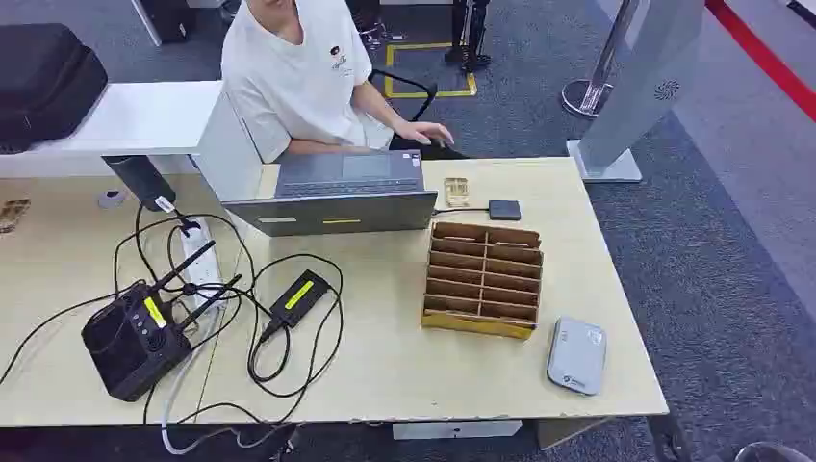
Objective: Pass the card to the sensor for recognition and then transmit it.
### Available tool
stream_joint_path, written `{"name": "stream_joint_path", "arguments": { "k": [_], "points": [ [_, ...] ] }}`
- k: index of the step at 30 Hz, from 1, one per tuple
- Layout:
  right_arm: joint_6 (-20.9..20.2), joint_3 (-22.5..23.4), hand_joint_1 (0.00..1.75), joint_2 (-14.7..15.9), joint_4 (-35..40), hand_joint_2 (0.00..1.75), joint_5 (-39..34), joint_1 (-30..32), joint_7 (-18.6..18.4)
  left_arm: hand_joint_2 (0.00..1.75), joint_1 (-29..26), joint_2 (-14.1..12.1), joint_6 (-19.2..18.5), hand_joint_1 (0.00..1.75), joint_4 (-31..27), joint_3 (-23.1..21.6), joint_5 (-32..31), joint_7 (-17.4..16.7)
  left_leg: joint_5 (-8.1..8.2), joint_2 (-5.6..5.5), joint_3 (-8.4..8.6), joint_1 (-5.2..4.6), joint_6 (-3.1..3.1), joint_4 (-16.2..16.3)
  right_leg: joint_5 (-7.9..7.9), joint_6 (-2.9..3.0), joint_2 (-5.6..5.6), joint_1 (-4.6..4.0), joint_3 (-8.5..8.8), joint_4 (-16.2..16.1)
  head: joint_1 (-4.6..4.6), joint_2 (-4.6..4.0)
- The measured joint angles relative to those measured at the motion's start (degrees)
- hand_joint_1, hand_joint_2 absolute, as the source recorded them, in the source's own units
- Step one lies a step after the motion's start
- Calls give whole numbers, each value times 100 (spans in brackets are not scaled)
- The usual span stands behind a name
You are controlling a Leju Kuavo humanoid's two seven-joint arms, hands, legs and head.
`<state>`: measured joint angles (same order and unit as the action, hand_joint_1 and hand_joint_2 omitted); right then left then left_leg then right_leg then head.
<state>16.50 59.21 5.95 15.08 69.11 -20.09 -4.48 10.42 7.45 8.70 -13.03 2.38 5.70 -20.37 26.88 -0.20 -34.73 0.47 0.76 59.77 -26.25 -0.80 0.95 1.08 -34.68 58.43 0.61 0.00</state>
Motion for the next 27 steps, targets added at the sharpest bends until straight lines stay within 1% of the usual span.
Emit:
{"name": "stream_joint_path", "arguments": {
  "k": [2, 3, 4, 5, 7, 8, 11, 14, 16, 18, 23, 25, 27],
  "points": [
    [-24, 0, 0, 22, 15, 175, 9, -85, 4, 175, -2, -2, -7, 0, 0, 0, -2, 7, 0, 0, 0, 0, 0, 0, 2, -1, 0, 0, 0, 0, 0, 0],
    [-91, -2, 0, 93, 67, 175, 48, -187, -2, 175, -7, -11, -22, 0, 0, 0, 0, 15, 0, 1, 0, -1, 0, 1, 3, -2, 0, 1, -2, 0, 4, 0],
    [-227, -59, 0, 256, 175, 175, 85, -550, 2, 175, -7, -28, -50, 0, 0, 0, 7, 68, -4, -5, -1, -3, -5, 1, 3, -3, -2, 2, -3, 0, 2, 0],
    [-316, -131, 0, 371, 214, 175, 94, -779, 31, 175, -8, -31, -87, 0, 2, 0, 5, 81, -4, -8, -2, -3, -5, 1, 3, -3, -5, 3, -2, 0, 0, 0],
    [-393, -347, 0, 707, 251, 175, 105, -1305, 63, 175, -10, -48, -173, 0, 9, 0, -46, 109, -4, -17, -6, -5, -6, 2, 2, -4, -13, 4, -3, 0, 2, 0],
    [-393, -457, 0, 936, 247, 175, 76, -1601, 112, 175, -9, -66, -249, 0, 9, 0, -107, 131, -4, -25, -7, -6, -6, 2, 1, -6, -20, 4, -2, 0, 4, 0],
    [-393, -555, 0, 1154, 240, 175, 63, -1862, 256, 175, -8, -85, -330, 0, 9, -2, -153, 144, -4, -34, -12, -6, -6, 2, 0, -8, -29, 5, -3, 0, 4, 0],
    [-408, -643, 0, 1302, 236, 175, 63, -2081, 354, 175, -3, -107, -376, 0, 9, -2, -179, 177, -4, -36, -12, -5, -6, 2, -1, -8, -30, 4, -3, 0, 2, 0],
    [-400, -686, 0, 1370, 234, 175, 44, -2198, 490, 175, -1, -118, -407, 0, 9, -2, -197, 184, -4, -36, -12, -5, -6, 2, -1, -8, -31, 4, -3, 0, 2, 0],
    [-393, -719, 0, 1399, 234, 175, 26, -2275, 678, 175, -1, -129, -424, 0, 9, -2, -212, 199, -4, -39, -12, -4, -6, 2, -1, -8, -31, 3, -3, 0, 2, 0],
    [-402, -918, 0, 1392, 234, 175, -13, -2448, 1603, 175, -1, -146, -455, 0, 9, -2, -247, 278, -4, -43, -16, -4, -6, 1, -1, -8, -35, 3, -3, 3, 2, 0],
    [-408, -1063, 0, 1353, 242, 175, 13, -2523, 2009, 175, 0, -162, -490, 0, 9, -2, -256, 302, -4, -42, -15, -2, -6, 1, -1, -8, -35, 2, -2, 3, 2, 0],
    [-411, -1217, 0, 1300, 245, 175, 58, -2617, 2228, 175, 0, -170, -529, 0, 9, -2, -302, 313, -5, -43, -16, -2, -6, 1, -1, -8, -35, 3, -2, 4, 2, 0]
  ]
}}
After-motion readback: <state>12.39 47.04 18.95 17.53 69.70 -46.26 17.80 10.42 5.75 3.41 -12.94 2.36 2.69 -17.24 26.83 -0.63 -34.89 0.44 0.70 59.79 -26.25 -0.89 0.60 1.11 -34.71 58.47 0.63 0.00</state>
